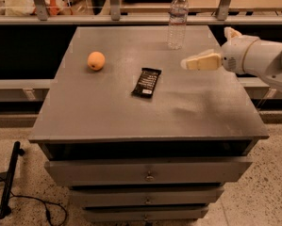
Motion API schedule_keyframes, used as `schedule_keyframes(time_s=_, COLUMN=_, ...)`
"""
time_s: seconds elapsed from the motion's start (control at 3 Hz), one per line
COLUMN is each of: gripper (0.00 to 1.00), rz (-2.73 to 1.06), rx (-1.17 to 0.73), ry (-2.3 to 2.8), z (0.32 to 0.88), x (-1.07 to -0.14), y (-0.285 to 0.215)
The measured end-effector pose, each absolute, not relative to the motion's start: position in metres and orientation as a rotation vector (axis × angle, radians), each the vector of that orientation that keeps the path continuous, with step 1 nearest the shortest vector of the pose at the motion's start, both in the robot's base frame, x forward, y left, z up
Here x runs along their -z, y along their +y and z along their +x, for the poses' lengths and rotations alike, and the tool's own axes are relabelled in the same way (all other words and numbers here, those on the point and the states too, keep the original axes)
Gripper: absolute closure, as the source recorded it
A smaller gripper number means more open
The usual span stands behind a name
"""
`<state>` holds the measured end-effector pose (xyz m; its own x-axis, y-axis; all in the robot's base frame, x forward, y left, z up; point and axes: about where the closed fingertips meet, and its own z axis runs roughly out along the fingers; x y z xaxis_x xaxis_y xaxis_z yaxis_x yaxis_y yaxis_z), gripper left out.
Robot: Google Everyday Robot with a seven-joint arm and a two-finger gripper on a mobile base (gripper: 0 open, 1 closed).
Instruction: Knock water bottle over
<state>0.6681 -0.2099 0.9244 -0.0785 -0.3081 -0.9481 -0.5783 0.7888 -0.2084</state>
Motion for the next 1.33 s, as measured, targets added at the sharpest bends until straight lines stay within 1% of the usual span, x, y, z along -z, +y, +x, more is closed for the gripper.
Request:
schedule_keyframes(time_s=0.67, gripper=0.0, rz=-0.722, rx=-0.227, ry=1.664, z=0.746, x=-0.914, y=-0.178)
schedule_keyframes(time_s=1.33, gripper=0.0, rz=-0.648, rx=-0.202, ry=1.637, z=0.815, x=-0.912, y=-0.157)
